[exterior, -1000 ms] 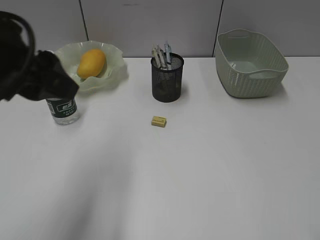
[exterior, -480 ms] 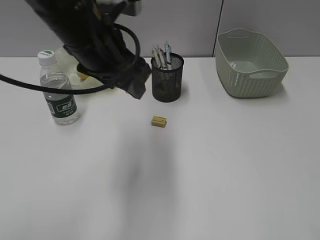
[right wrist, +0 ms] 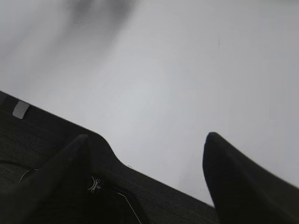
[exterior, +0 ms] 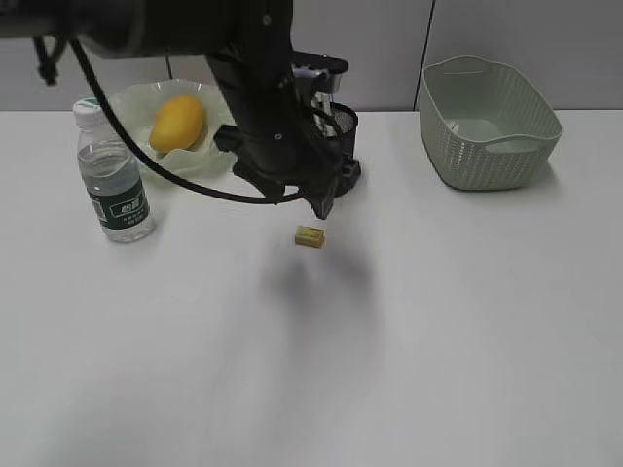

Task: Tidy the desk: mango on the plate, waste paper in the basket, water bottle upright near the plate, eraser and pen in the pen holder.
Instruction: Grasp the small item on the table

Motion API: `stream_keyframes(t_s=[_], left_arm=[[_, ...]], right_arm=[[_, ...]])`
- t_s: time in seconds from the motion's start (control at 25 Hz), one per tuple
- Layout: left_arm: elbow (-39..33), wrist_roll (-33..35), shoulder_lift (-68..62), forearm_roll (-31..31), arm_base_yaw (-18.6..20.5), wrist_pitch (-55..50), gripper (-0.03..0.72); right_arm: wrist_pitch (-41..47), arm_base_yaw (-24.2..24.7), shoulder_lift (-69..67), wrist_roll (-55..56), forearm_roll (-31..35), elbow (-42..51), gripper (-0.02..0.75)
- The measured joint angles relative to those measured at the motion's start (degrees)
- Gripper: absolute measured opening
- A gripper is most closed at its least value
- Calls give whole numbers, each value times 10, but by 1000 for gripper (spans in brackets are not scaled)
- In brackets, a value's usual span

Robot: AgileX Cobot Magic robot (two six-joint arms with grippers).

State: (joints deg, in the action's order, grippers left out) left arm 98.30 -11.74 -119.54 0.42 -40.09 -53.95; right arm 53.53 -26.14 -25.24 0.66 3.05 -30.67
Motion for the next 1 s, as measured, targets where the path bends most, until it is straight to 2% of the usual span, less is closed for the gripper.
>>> stream_keyframes(t_s=[0.32,0.6,1.0], left_arm=[[68,-48,-94,12,0,2,498],[70,-119,-129,80,0,29,490],[70,-148,-139,82,0,76,463]], right_arm=[[0,0,0,0,0,0,580],[0,0,0,0,-2,0,580],[-1,0,0,0,-3,0,580]])
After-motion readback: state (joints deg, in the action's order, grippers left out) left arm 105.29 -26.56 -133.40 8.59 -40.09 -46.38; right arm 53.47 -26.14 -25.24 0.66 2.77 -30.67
